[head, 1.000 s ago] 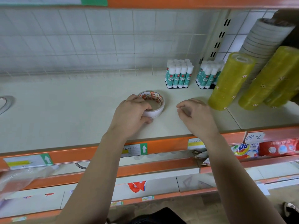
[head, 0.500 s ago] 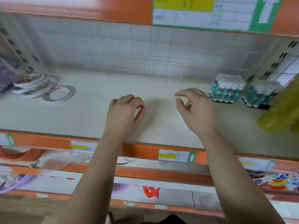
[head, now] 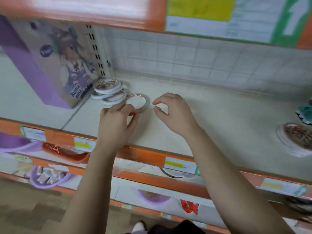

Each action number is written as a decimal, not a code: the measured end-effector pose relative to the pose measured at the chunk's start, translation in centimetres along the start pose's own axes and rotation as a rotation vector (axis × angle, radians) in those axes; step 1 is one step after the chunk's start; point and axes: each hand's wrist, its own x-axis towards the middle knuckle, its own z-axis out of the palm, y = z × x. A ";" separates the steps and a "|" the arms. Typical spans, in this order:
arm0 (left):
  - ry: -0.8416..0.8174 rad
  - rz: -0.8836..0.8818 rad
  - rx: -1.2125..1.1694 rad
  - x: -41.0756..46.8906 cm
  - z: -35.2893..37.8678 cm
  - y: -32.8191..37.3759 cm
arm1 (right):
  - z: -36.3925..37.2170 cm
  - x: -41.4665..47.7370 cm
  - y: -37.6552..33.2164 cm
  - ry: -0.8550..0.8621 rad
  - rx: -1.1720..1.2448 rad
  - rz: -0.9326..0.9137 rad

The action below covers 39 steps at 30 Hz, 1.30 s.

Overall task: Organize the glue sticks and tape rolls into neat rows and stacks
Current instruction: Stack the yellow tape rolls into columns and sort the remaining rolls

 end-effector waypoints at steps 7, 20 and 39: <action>-0.036 0.006 -0.048 0.7 -1.4 -5.7 | 5.0 3.2 -2.4 -0.139 -0.069 0.053; -0.014 0.021 -0.109 3.3 -1.6 -9.4 | 6.5 3.4 -2.5 -0.086 -0.131 0.045; -0.122 -0.017 0.069 8.7 0.6 -10.7 | 4.1 1.4 -1.5 0.056 -0.100 0.128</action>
